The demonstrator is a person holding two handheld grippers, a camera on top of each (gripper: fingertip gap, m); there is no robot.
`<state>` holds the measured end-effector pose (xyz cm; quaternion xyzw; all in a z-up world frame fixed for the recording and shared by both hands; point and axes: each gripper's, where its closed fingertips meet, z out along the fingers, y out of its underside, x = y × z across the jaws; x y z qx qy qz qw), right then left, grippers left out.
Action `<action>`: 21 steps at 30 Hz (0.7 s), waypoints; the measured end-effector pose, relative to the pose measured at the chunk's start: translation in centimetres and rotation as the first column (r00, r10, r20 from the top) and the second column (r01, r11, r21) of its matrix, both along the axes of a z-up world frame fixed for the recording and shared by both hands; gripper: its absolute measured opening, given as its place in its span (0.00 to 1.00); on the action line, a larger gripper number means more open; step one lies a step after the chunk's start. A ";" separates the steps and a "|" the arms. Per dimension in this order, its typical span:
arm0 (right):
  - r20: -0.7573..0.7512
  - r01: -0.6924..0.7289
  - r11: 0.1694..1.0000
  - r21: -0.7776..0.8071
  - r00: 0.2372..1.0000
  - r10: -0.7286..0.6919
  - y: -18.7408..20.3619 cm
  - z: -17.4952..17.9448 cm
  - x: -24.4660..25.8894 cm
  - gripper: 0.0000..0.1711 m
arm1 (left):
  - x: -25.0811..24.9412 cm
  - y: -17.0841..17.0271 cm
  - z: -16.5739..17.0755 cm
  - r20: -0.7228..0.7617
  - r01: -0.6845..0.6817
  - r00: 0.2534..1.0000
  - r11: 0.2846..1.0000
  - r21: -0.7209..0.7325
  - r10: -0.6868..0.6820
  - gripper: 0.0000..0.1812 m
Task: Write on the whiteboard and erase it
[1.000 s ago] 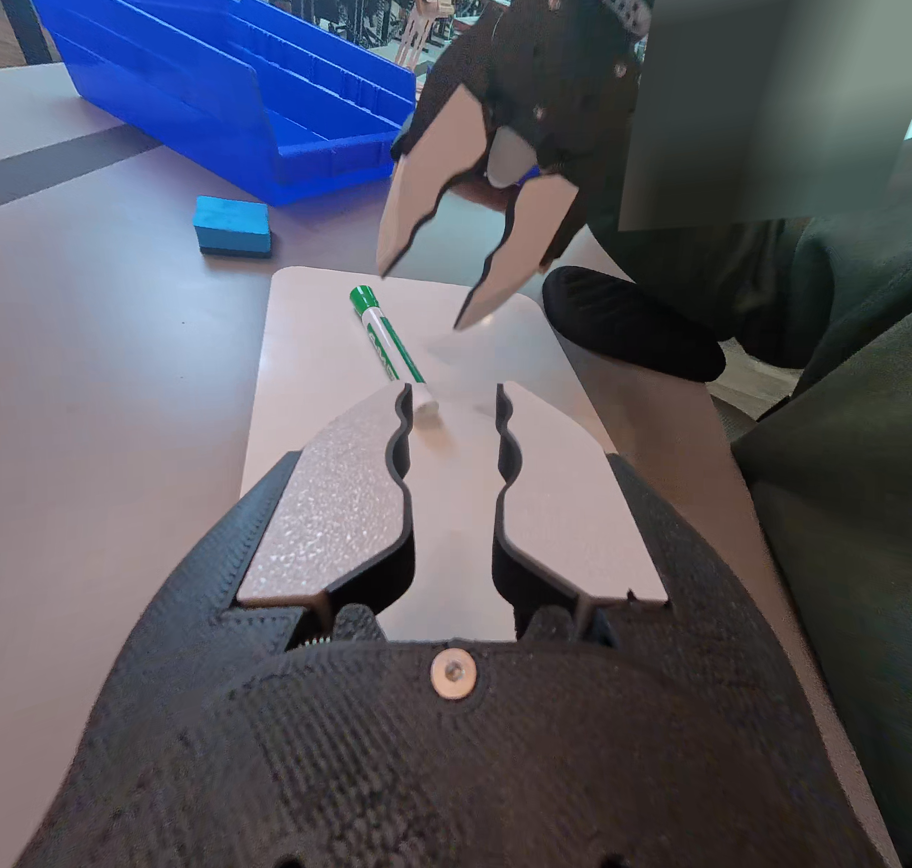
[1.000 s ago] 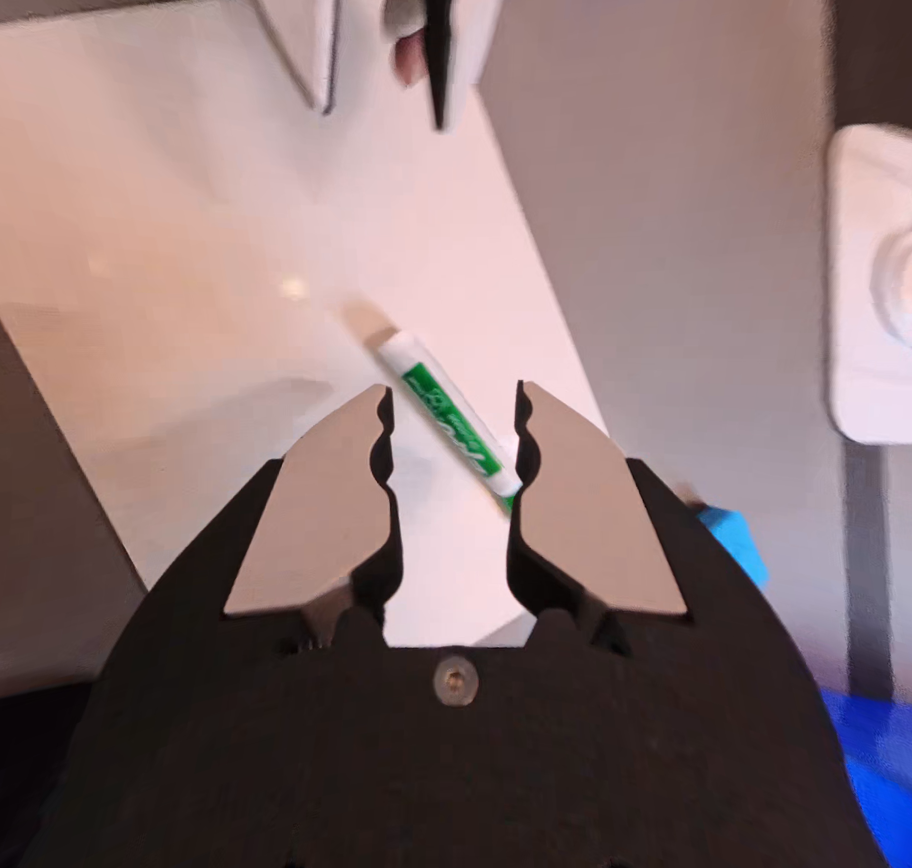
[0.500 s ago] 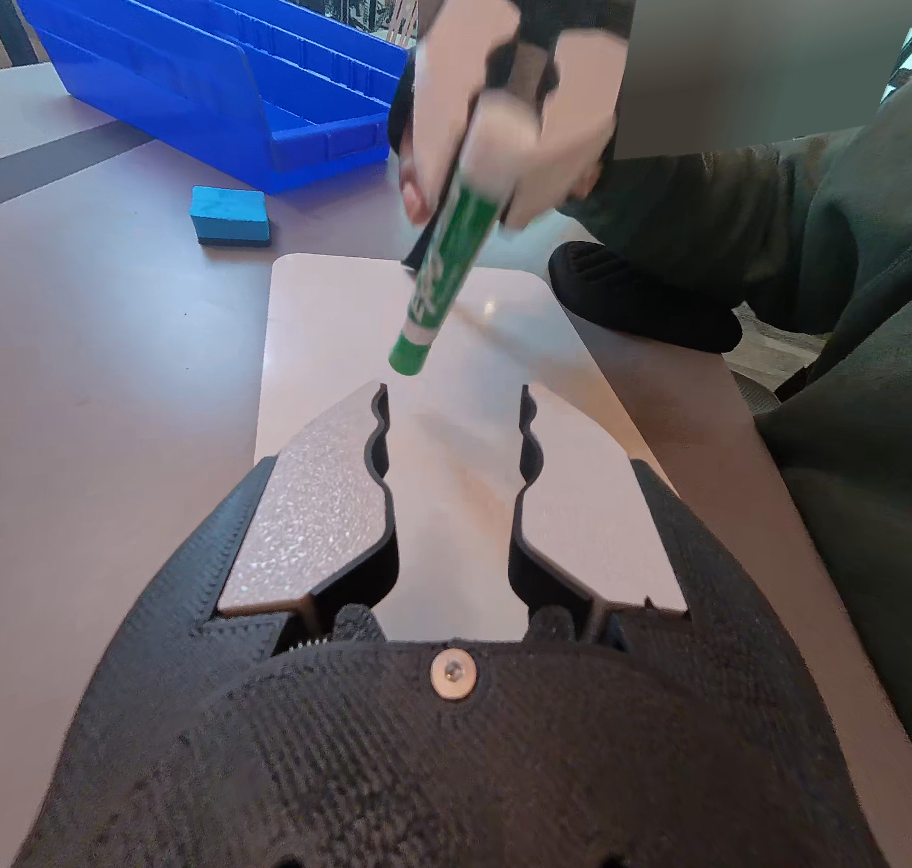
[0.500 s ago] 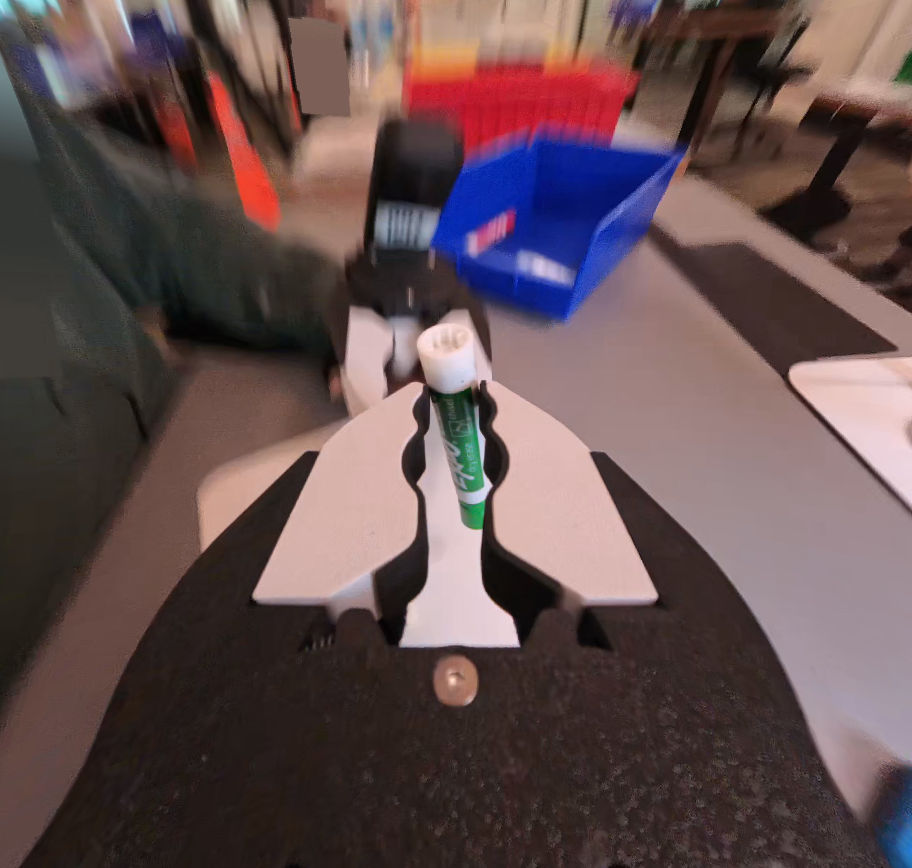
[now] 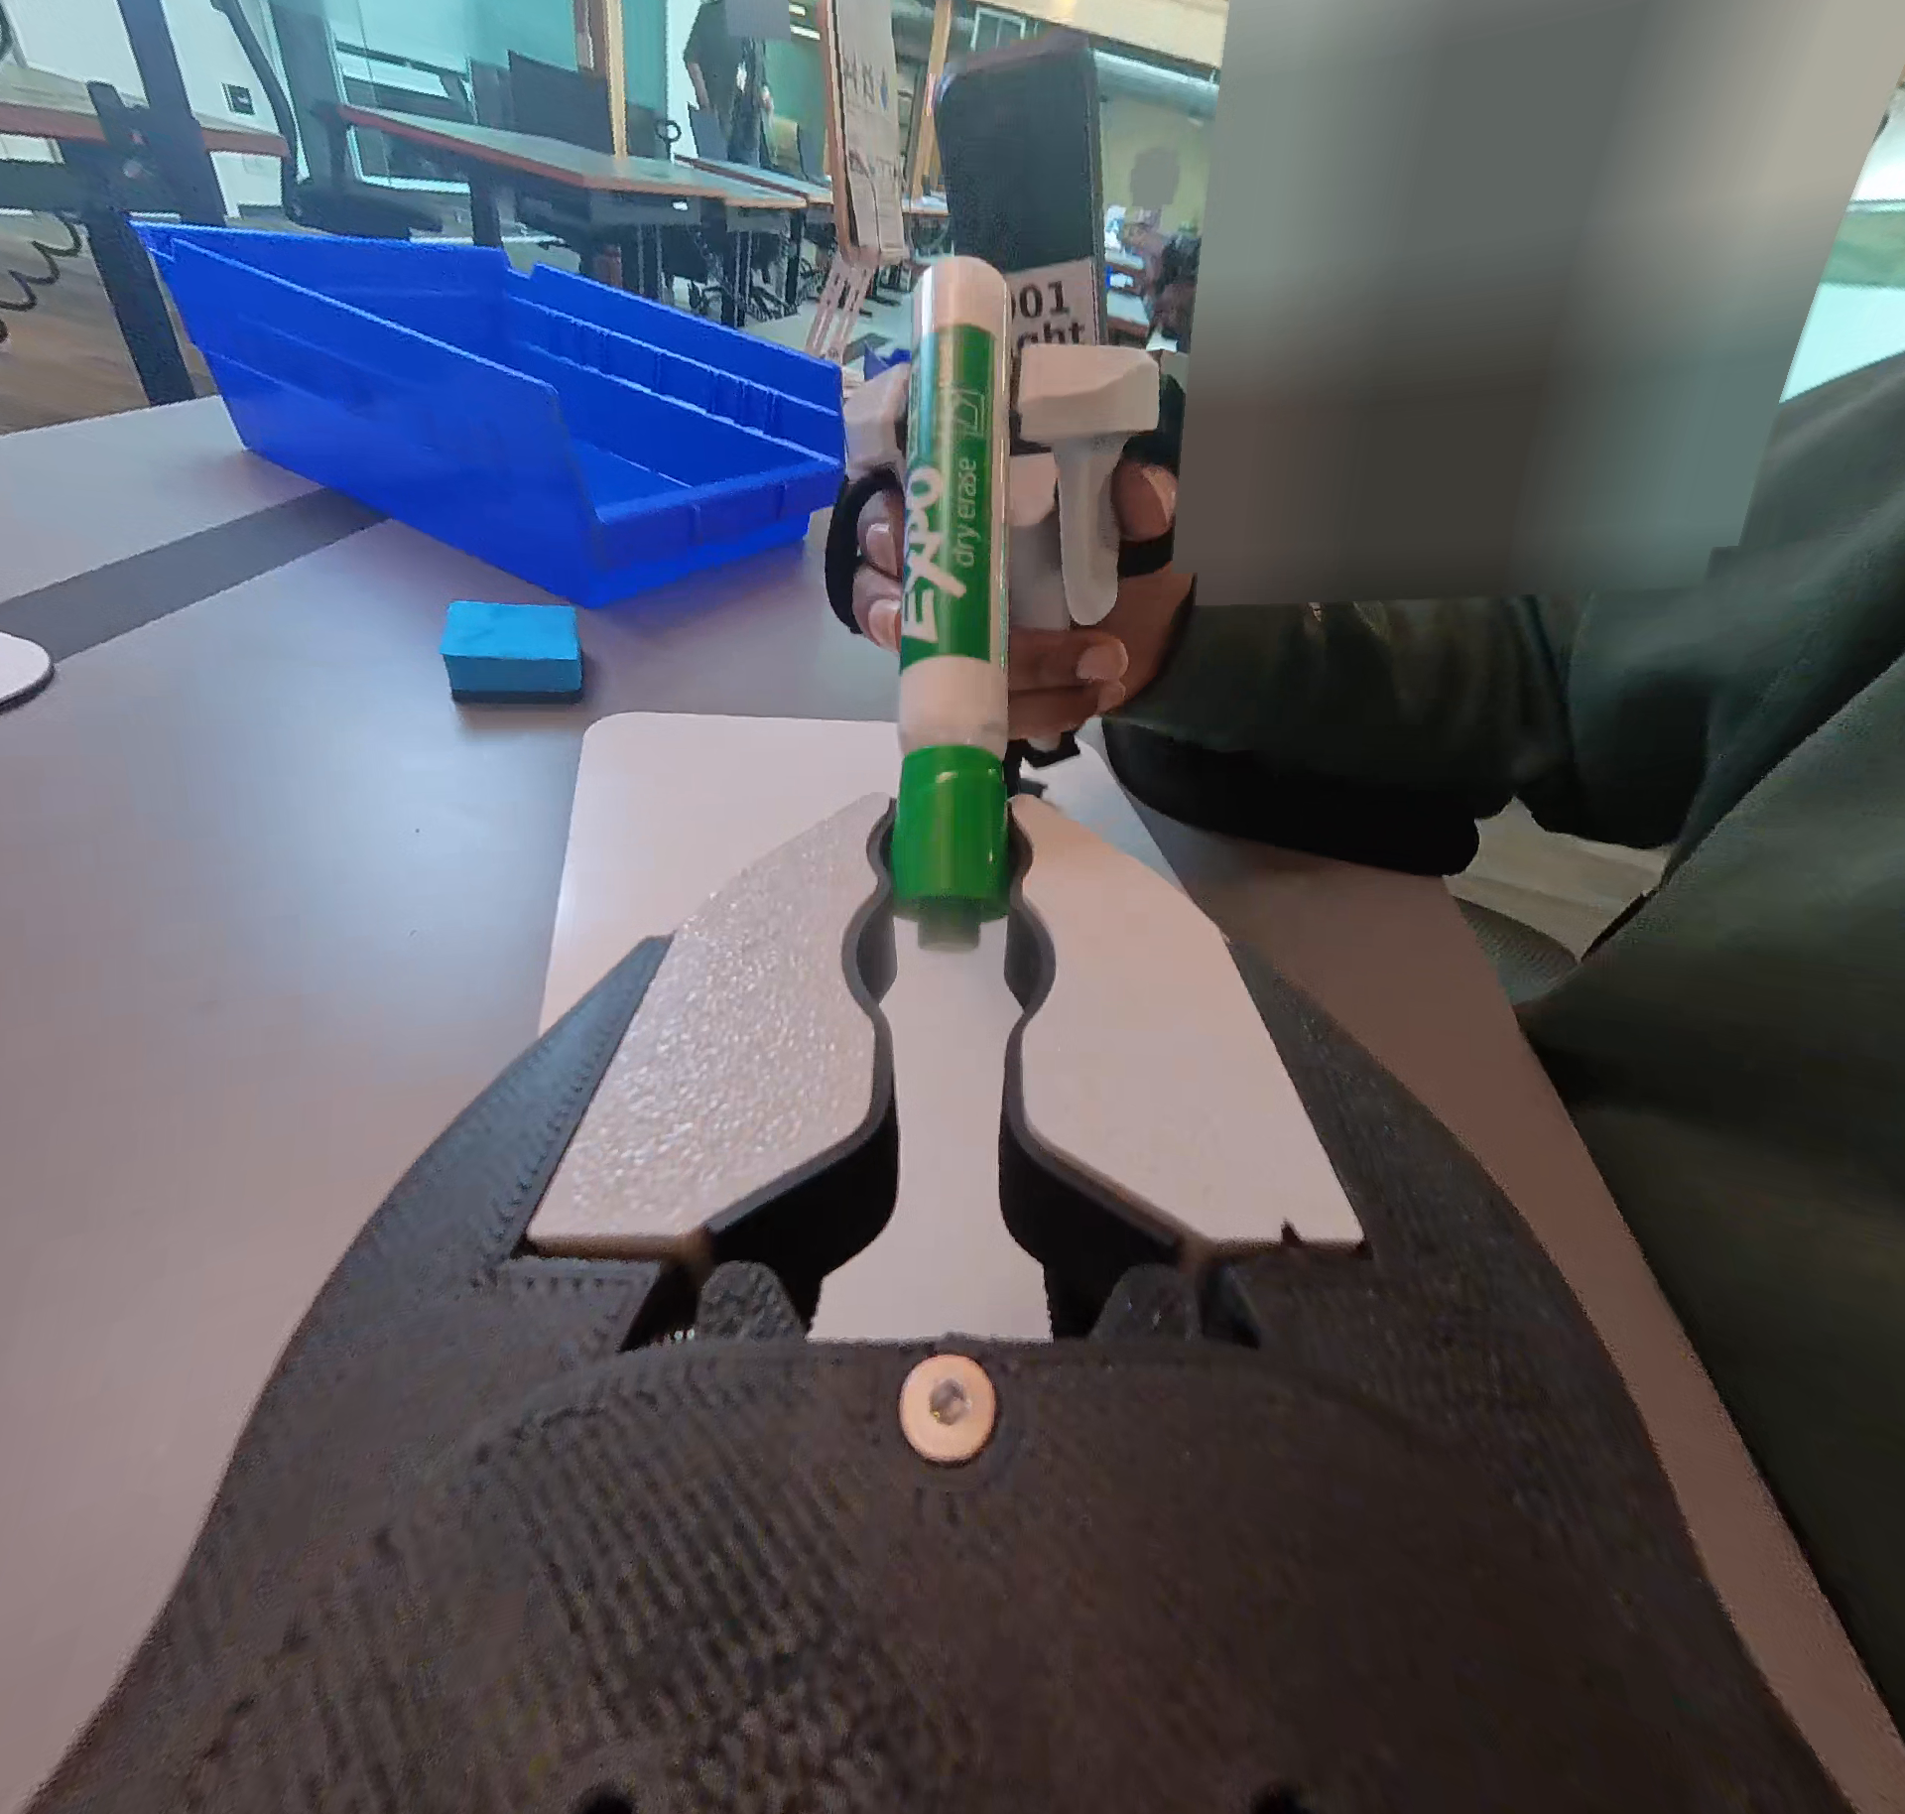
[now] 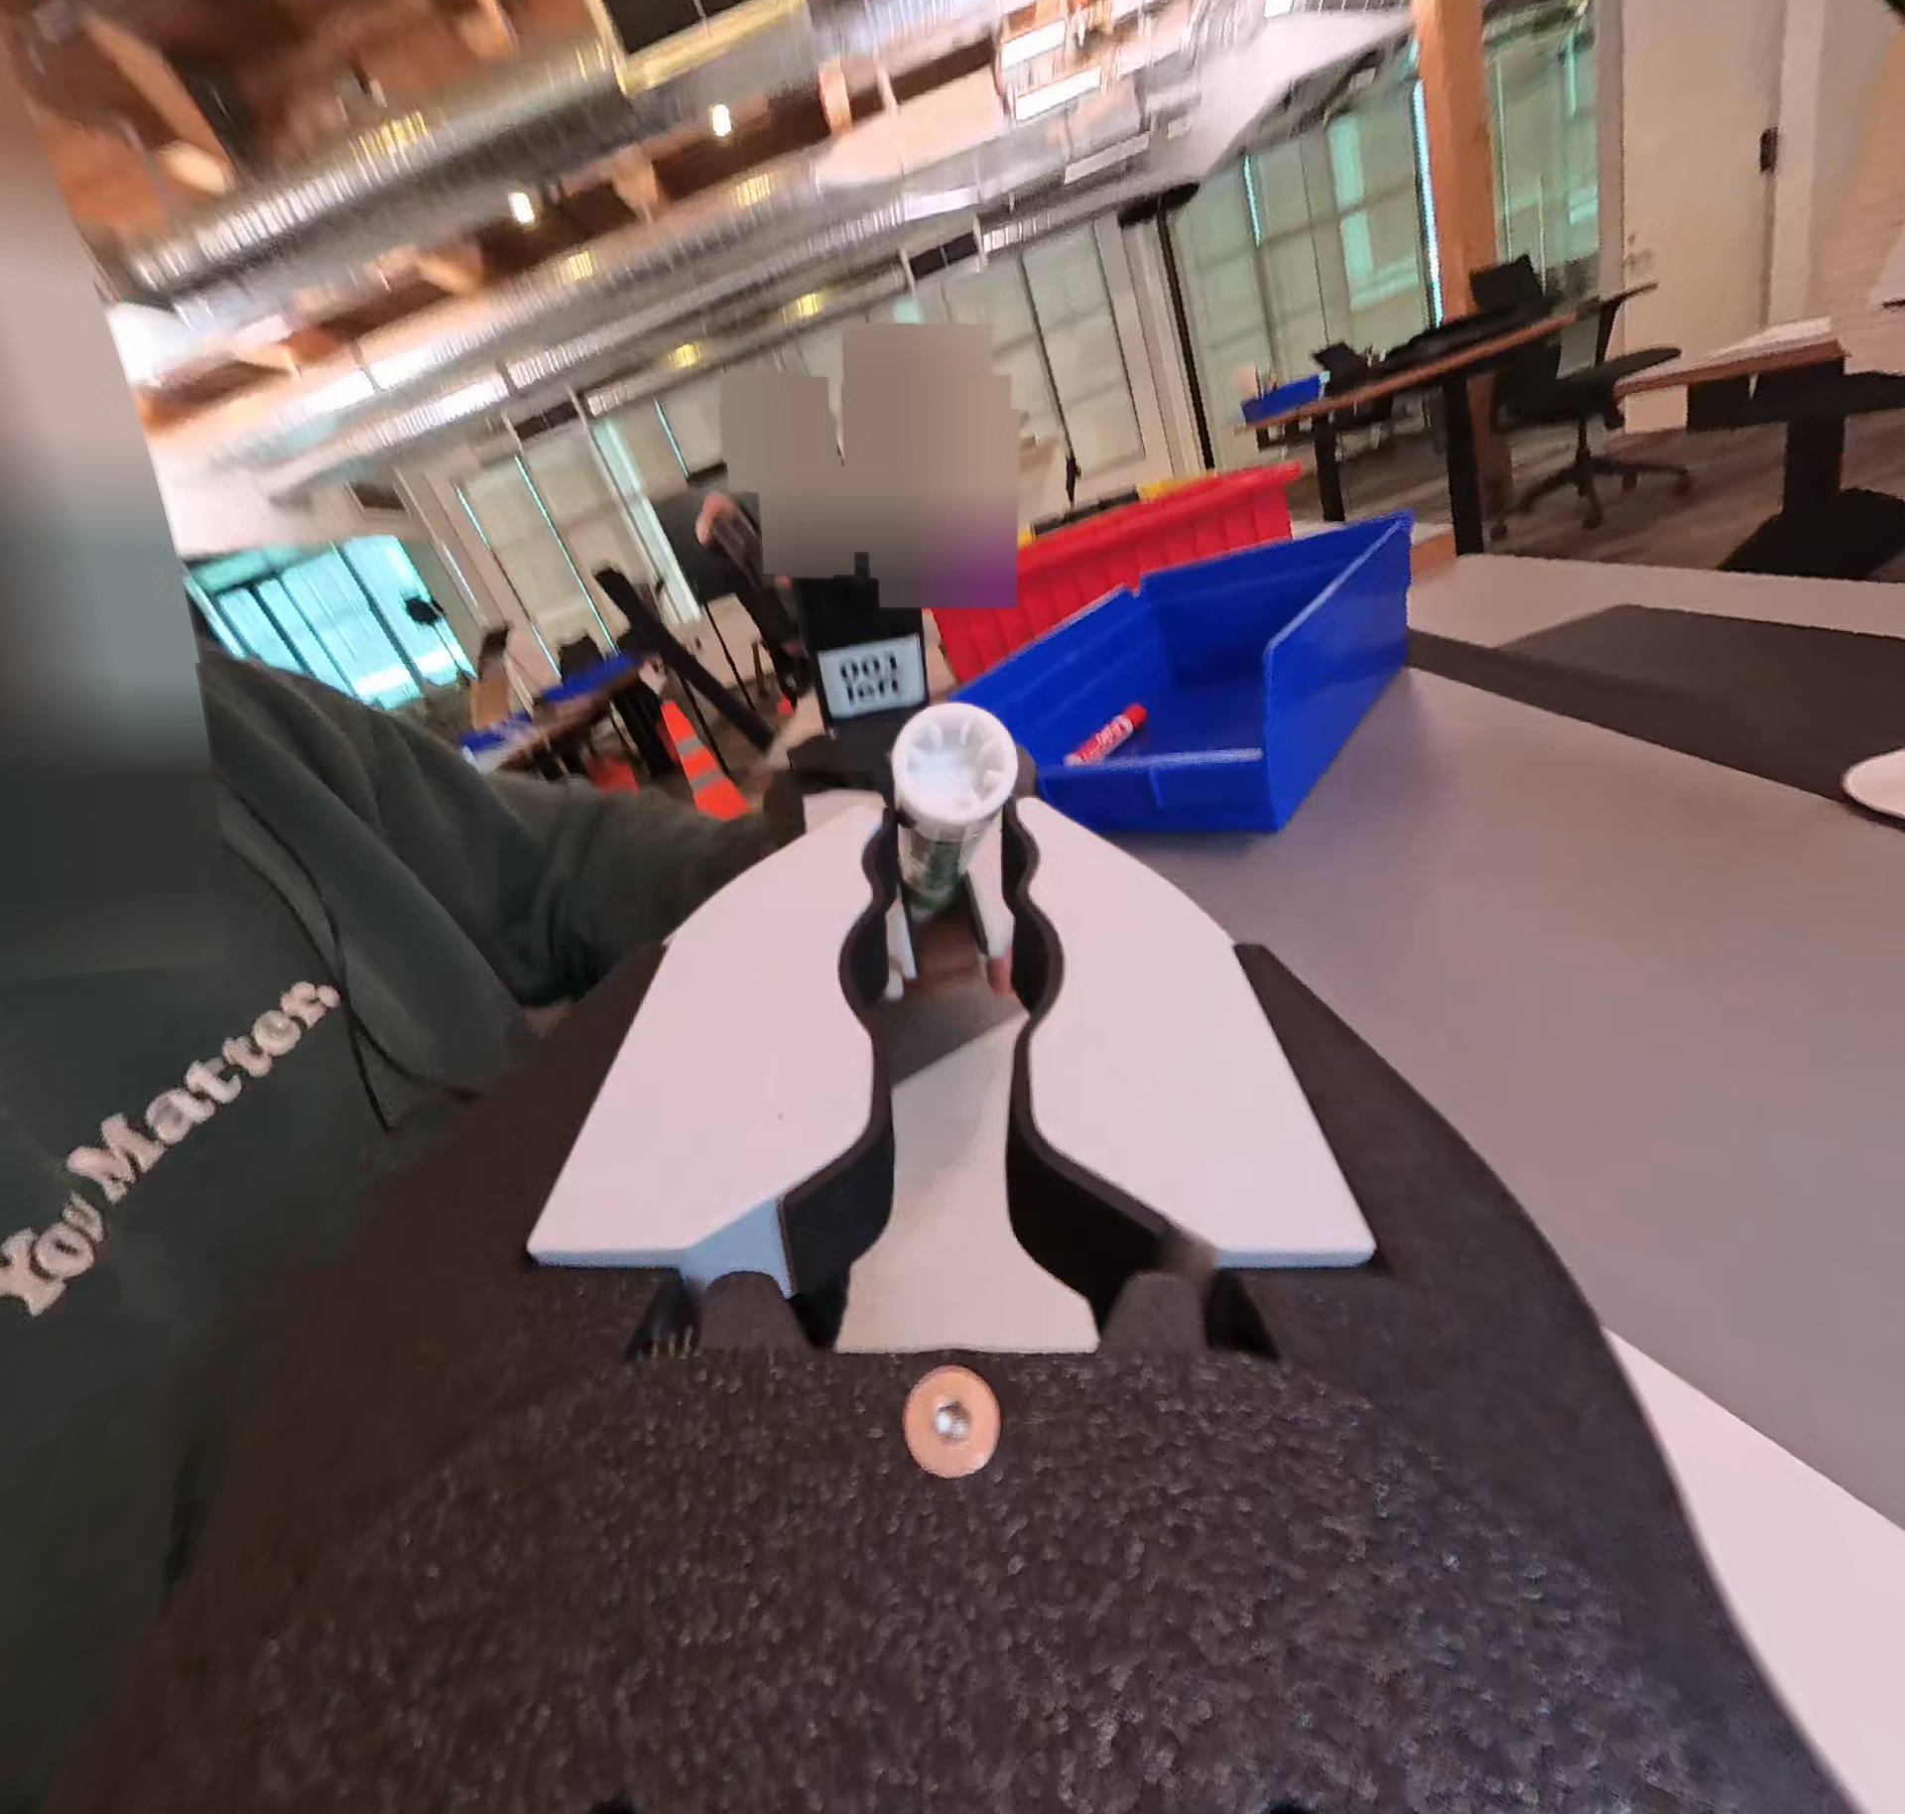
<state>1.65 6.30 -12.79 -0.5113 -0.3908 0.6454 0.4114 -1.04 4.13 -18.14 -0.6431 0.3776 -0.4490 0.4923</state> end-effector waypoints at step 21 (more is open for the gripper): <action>0.315 -0.130 0.925 0.357 0.949 0.012 -3.7 -4.3 -1.4 0.12 | 0.8 -2.3 -2.9 -0.157 0.158 0.974 0.986 -0.062 -0.166 0.09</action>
